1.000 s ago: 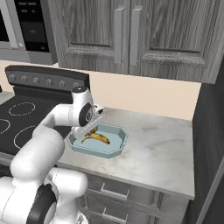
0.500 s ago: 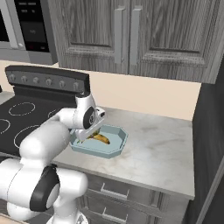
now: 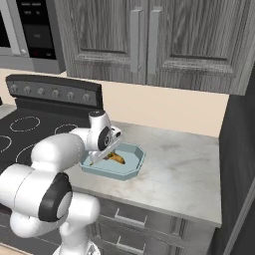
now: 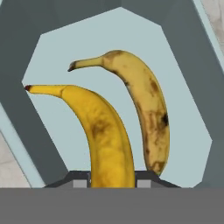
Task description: Pick up both bananas from the fridge and place them inside the tupperware on the counter.
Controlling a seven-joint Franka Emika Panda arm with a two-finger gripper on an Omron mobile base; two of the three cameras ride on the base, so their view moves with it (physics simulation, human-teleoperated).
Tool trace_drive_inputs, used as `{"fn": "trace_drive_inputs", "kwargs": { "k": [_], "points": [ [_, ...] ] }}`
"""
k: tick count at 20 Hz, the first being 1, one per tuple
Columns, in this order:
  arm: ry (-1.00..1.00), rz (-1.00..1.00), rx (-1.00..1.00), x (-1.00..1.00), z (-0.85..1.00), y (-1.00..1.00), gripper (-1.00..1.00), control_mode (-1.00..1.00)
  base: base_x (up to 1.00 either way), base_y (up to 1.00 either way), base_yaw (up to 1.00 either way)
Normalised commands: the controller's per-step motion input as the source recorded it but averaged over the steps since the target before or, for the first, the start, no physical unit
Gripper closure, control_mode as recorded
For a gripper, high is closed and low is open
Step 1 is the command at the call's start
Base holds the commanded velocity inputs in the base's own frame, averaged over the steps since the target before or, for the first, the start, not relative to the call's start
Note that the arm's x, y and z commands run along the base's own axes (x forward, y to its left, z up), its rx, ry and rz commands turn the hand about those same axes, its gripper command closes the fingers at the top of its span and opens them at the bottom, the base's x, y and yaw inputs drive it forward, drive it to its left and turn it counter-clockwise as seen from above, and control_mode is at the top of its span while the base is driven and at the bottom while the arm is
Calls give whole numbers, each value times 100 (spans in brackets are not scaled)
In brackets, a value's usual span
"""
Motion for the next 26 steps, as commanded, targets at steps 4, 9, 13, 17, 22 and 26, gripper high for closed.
{"fn": "trace_drive_inputs", "kwargs": {
  "k": [4,9,13,17,22,26],
  "points": [
    [0,1,0,20,-29,0,100,-100,0,0,0],
    [0,2,0,20,-29,0,100,-100,0,0,0],
    [0,2,0,19,-28,0,100,-100,0,0,0],
    [0,1,0,16,-30,0,100,-100,0,0,0],
    [0,0,0,3,-24,0,-100,-100,0,0,0],
    [0,0,0,0,-7,0,-100,-100,0,0,0]
  ]
}}
